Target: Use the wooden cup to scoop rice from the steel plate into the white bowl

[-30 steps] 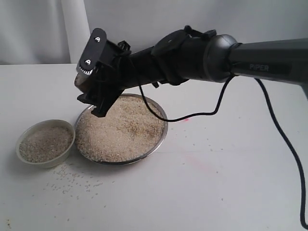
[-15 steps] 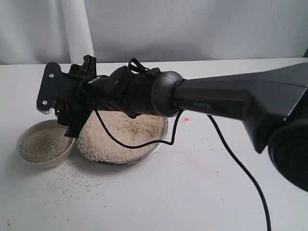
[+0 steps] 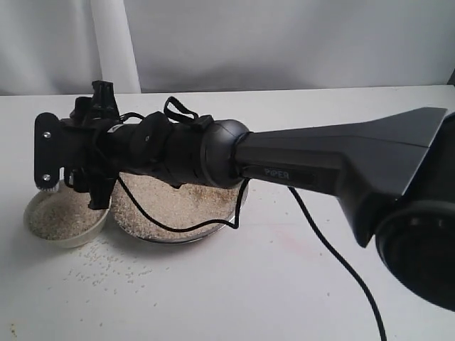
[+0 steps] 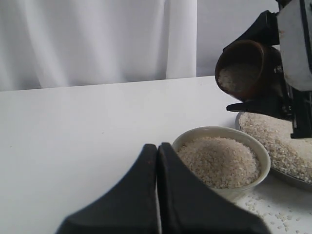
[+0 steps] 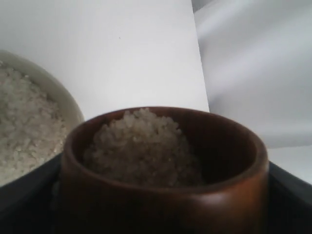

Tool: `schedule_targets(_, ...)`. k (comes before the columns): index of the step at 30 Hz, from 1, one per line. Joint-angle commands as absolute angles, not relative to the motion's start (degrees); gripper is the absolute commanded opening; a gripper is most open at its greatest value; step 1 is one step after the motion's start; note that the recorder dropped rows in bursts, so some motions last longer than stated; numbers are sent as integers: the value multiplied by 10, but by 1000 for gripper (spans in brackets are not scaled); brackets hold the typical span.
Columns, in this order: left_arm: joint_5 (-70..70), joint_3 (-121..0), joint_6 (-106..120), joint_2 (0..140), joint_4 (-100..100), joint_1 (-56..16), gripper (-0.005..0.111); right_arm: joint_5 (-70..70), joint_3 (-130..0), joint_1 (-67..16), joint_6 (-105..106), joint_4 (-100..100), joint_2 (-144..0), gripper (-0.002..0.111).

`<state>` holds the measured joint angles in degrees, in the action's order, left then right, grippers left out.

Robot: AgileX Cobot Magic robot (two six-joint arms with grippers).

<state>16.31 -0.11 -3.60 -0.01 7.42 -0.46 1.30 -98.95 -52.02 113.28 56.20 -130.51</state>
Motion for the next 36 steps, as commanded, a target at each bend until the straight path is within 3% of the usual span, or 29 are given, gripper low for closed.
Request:
schedule_targets(1, 157, 0, -39, 0, 70, -6, 0, 46, -994, -523, 1167, 556, -1317, 0)
schedule_targets(36, 157, 0, -39, 0, 70, -6, 0, 212, -924, -567, 1229, 415, -1336, 0)
